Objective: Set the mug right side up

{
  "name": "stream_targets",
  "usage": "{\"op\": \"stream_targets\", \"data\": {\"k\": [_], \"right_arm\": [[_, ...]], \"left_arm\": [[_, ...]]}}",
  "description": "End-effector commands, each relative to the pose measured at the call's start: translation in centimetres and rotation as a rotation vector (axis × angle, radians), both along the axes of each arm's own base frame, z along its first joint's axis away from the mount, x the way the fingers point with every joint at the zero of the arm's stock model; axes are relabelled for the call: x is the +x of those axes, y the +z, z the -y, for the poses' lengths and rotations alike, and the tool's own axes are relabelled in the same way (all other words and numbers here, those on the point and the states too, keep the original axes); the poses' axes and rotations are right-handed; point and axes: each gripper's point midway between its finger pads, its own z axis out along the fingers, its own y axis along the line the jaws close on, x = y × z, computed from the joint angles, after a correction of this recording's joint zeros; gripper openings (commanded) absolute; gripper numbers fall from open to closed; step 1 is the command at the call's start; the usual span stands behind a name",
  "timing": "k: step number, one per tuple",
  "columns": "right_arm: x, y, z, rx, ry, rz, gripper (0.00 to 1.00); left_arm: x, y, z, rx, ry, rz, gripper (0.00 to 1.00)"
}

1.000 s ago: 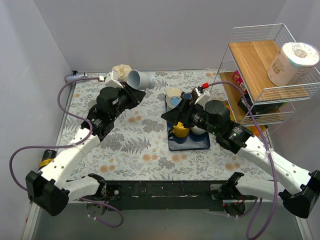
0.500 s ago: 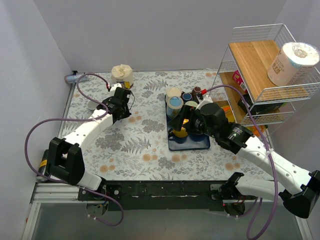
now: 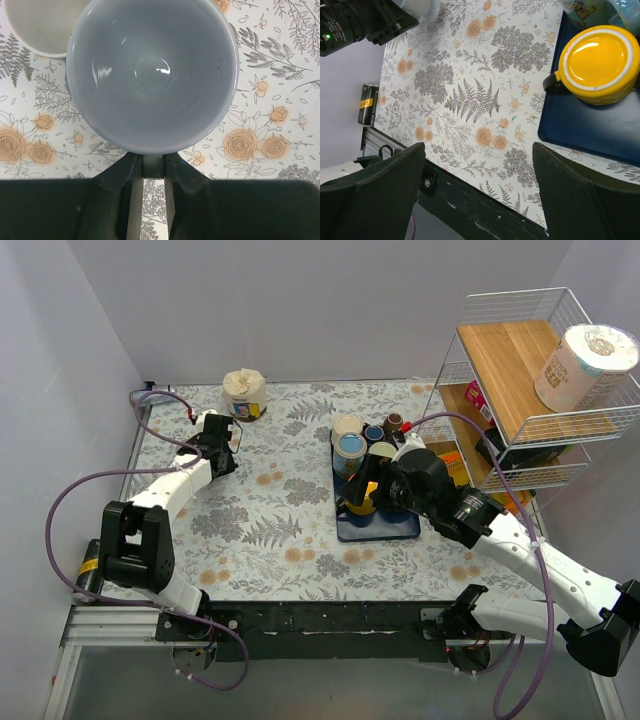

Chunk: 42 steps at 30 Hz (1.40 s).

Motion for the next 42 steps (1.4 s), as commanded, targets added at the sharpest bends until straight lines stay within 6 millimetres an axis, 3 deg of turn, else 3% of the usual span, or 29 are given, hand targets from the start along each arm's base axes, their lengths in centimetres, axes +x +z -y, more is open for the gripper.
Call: {"op": "stream_targets", "data": {"k": [1,11,15,19,20,23,28,32,36,40,42], "right_arm": [[0.2,-0.1,0.4,-0.007,-0.021,0.007,0.94],[0.0,-0.9,0.9,-0.033,-0.035,-0.020,0.93],[-0.2,-2.3,1.2,-0.120,-0.022,-0.068,0.93],[-0.2,-3.2,1.5,-0.171,-0.027,-0.100,0.93],[-0.2,-3.5,1.8,-0.187,-0.043,-0.109,0.94],[0.0,-4.3,2.6,-0.226,-0.085,-0.137,0.95],[0.2,-5.1,3.1,-0.266,-0.116,-0.155,0.95],[0.7,-5.7,3.6,-0.292,-0.170,-0.169,0.94],[1.6,-5.9,3.9,-0.289,-0.253,-0.185,0.92],[2.5,-6.3,3.9,-0.309,-0.312,-0.194,0.91],[2.9,-6.6,3.7,-0.323,-0.330,-0.209,0.91]], "left_arm": [[3.3,2.2,-0.1,-0.008,-0.024,0.126,0.00],[5.3,-0.2,-0.6,0.027,-0.039,0.079,0.00],[5.7,-1.4,-0.6,0.027,-0.047,0.059,0.00],[6.0,-1.4,-0.7,0.021,-0.046,0.060,0.24],[6.0,-1.2,-0.7,0.021,-0.046,0.063,0.34],[6.3,-0.2,-0.4,0.012,-0.057,0.085,0.52],[6.8,2.3,0.4,-0.024,-0.093,0.136,0.65],[6.7,5.5,2.1,-0.106,-0.147,0.202,0.76],[5.1,9.8,3.5,-0.205,-0.185,0.296,0.87],[2.6,11.8,5.1,-0.298,-0.242,0.337,0.95],[1.1,11.6,7.0,-0.367,-0.321,0.325,0.97]]}}
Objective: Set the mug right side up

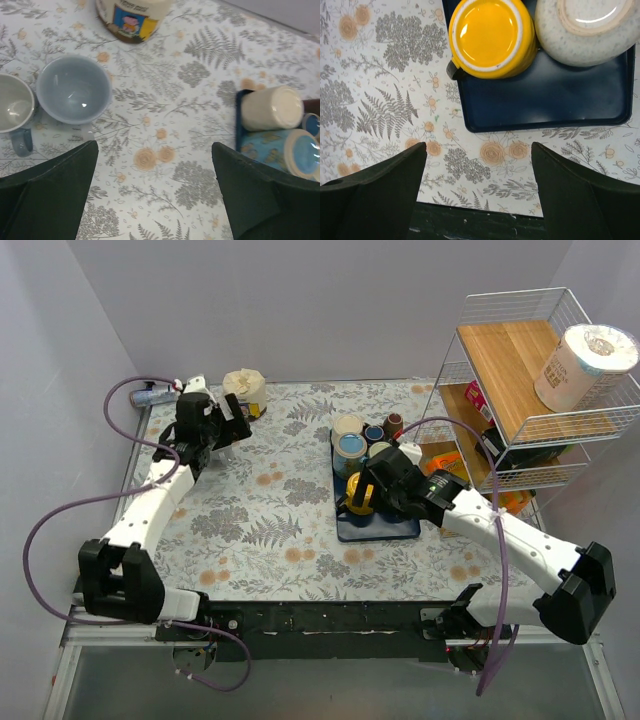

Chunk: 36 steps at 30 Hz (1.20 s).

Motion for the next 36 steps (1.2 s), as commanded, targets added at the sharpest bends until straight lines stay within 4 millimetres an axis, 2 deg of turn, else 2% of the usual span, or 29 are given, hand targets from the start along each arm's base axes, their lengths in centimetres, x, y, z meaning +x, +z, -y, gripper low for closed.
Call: {"op": "stream_targets", "data": {"k": [1,3,4,6,7,9,10,11,12,14,15,16,23,28,36], "right_arm": [[1.9,1.2,-0.2,-0.002,-0.111,0.025,0.91],[2.1,0.6,-0.5,-0.010,-0.139,0.002,0.91],[2.3,1.0,-0.9,0.010,-0.160,-0.005,0.91],[2.7,0.4,-1.3,0.008,-0.198,-0.029,0.91],[3.2,0.9,-1.7,0.024,-0.223,-0.021,0.91],[3.5,0.1,-1.8,0.017,-0.318,-0.066,0.91],[3.7,0.0,-1.8,0.013,-0.351,-0.070,0.91],[3.8,0.6,-2.0,0.028,-0.410,-0.088,0.91],[4.0,-0.3,-2.2,0.001,-0.439,-0.110,0.91],[4.3,-0.1,-2.8,0.000,-0.487,-0.122,0.91],[4.0,-1.4,-2.6,-0.040,-0.539,-0.165,0.90],[3.8,-1.8,-2.9,-0.045,-0.554,-0.188,0.89],[3.1,-5.7,-4.3,-0.111,-0.712,-0.305,0.84],[3.6,-6.3,-4.6,-0.107,-0.790,-0.305,0.80],[4.6,-7.6,-4.4,-0.171,-0.862,-0.274,0.80]], "left_arm": [[-3.4,3.2,3.5,-0.140,-0.164,0.070,0.98],[-4.7,3.0,4.9,-0.169,-0.230,0.067,0.98],[-5.3,3.6,5.2,-0.181,-0.252,0.089,0.98],[-6.3,4.1,6.0,-0.208,-0.291,0.104,0.98],[-6.7,3.9,6.2,-0.220,-0.297,0.099,0.98],[-7.7,5.0,6.2,-0.234,-0.312,0.131,0.98],[-8.2,4.9,6.2,-0.239,-0.312,0.127,0.98],[-8.7,5.7,6.2,-0.243,-0.317,0.151,0.98],[-9.0,6.1,6.1,-0.245,-0.317,0.161,0.98],[-9.6,6.4,6.0,-0.247,-0.317,0.164,0.98],[-10.0,7.1,5.9,-0.247,-0.319,0.181,0.98],[-10.4,7.2,5.8,-0.249,-0.318,0.180,0.98],[-11.6,9.4,5.1,-0.280,-0.268,0.213,0.98],[-12.2,10.5,5.1,-0.309,-0.255,0.229,0.98],[-12.8,10.1,5.1,-0.310,-0.256,0.230,0.98]]}}
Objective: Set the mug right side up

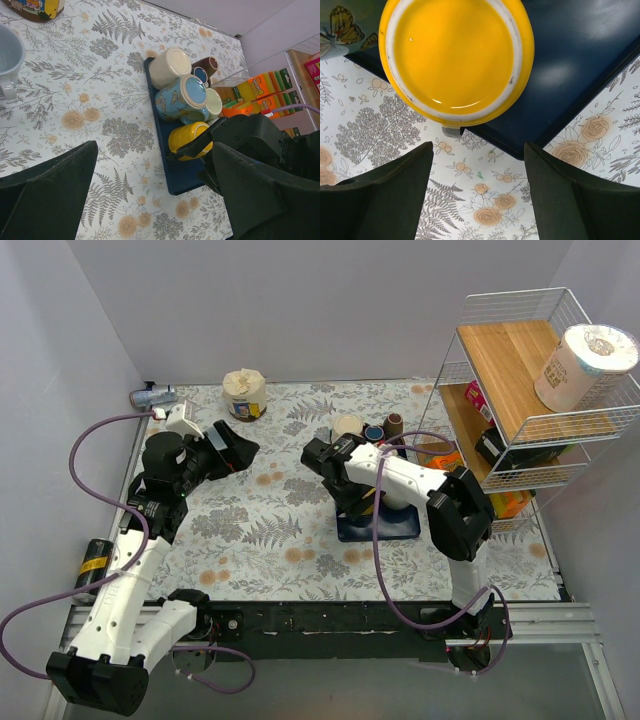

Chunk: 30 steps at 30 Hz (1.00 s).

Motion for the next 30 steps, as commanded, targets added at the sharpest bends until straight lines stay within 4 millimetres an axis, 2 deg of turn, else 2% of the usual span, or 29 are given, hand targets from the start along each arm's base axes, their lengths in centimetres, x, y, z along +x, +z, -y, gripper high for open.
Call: {"op": "stream_targets", "data": {"k": [1,12,19,23,30], "right_arm": [[0.7,0.3,1.2,-0.084,-0.082,0.039,0.79],[1.3,-0.9,1.8,-0.141,-0.115,0.053,0.75],[1.2,-1.5,2.1,-0.153,-0.103,0.052,0.62],[1.4,-2.1,1.7,-0.124,-0.084,0.061,0.59],[1.5,-2.4,2.3,-0.140,-0.085,0.058,0.40]], "left_arm": [[-0.7,1.0,-0.2,-0.004,0.013,0.022,0.98],[-0.9,0.6,-0.1,0.016,0.009,0.018,0.98],[-0.8,0.3,-0.2,0.028,0.015,0.009,0.98],[-0.8,0.2,-0.2,0.029,0.016,0.006,0.98],[-0.6,0.0,-0.1,0.034,0.015,0.002,0.98]]}}
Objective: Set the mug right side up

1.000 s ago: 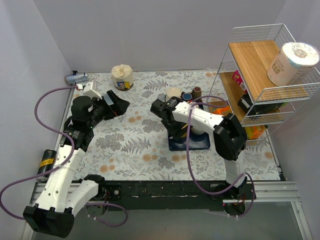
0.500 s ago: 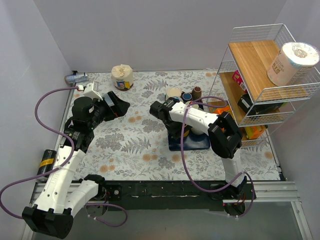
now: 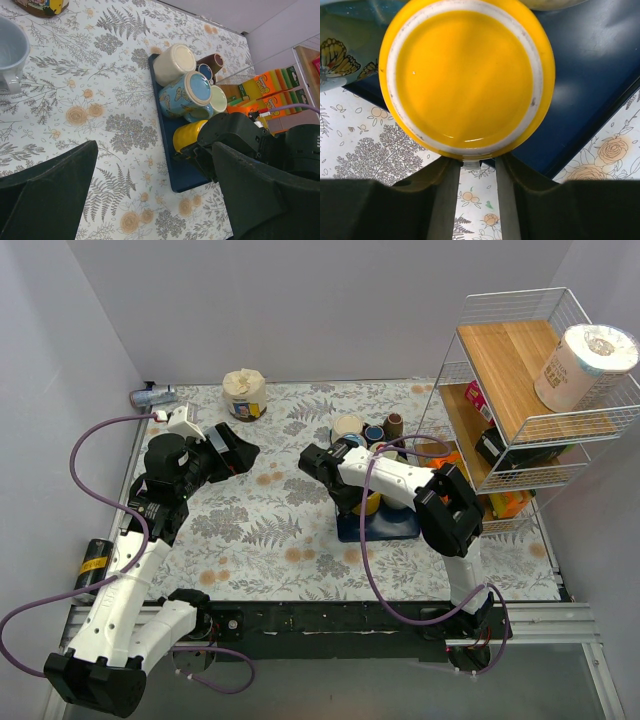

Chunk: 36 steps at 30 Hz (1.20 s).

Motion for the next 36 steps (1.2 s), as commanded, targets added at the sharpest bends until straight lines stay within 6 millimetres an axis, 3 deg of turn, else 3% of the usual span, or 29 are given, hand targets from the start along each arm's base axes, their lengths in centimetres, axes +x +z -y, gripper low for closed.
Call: {"op": "stream_targets", "data": {"k": [1,6,8,9,13,16,21,30,34,35,36], "right_arm": [[0.2,0.0,1.7,-0.062,-0.018,0.016,0.39],[0.3,0.2,1.7,-0.066,-0.008,0.024,0.25],[0.4,0.2,1.8,-0.069,-0.003,0.024,0.06],[0.3,0.2,1.8,-0.068,0.002,0.023,0.01],[0.0,0.5,1.5,-0.059,0.024,0.017,0.01],[-0.4,1.4,0.0,0.007,0.095,0.008,0.01],[-1.1,4.9,-1.8,0.128,0.202,0.106,0.01],[-3.1,11.2,-2.9,0.319,0.360,0.243,0.01],[-2.9,15.8,-4.1,0.431,0.508,0.399,0.01],[-2.4,17.9,-5.6,0.472,0.615,0.493,0.01],[-2.2,18.9,-5.7,0.480,0.646,0.536,0.01]], "left_arm": [[-0.1,0.3,-0.2,0.015,0.005,0.014,0.98],[0.0,0.1,-0.2,0.019,0.007,0.011,0.98],[0.0,0.1,-0.2,0.019,0.007,0.014,0.98],[0.0,0.1,-0.2,0.020,0.007,0.016,0.98],[0.0,0.3,-0.2,0.015,0.008,0.021,0.98],[0.0,0.6,-0.1,0.008,0.001,0.028,0.98],[0.0,1.0,0.4,-0.022,-0.014,0.031,0.98],[-0.1,1.7,1.8,-0.078,-0.072,0.038,0.98],[-0.4,3.1,2.7,-0.123,-0.122,0.054,0.98],[-0.3,3.2,2.9,-0.135,-0.129,0.050,0.98],[-0.5,3.8,3.4,-0.153,-0.154,0.059,0.98]]}}
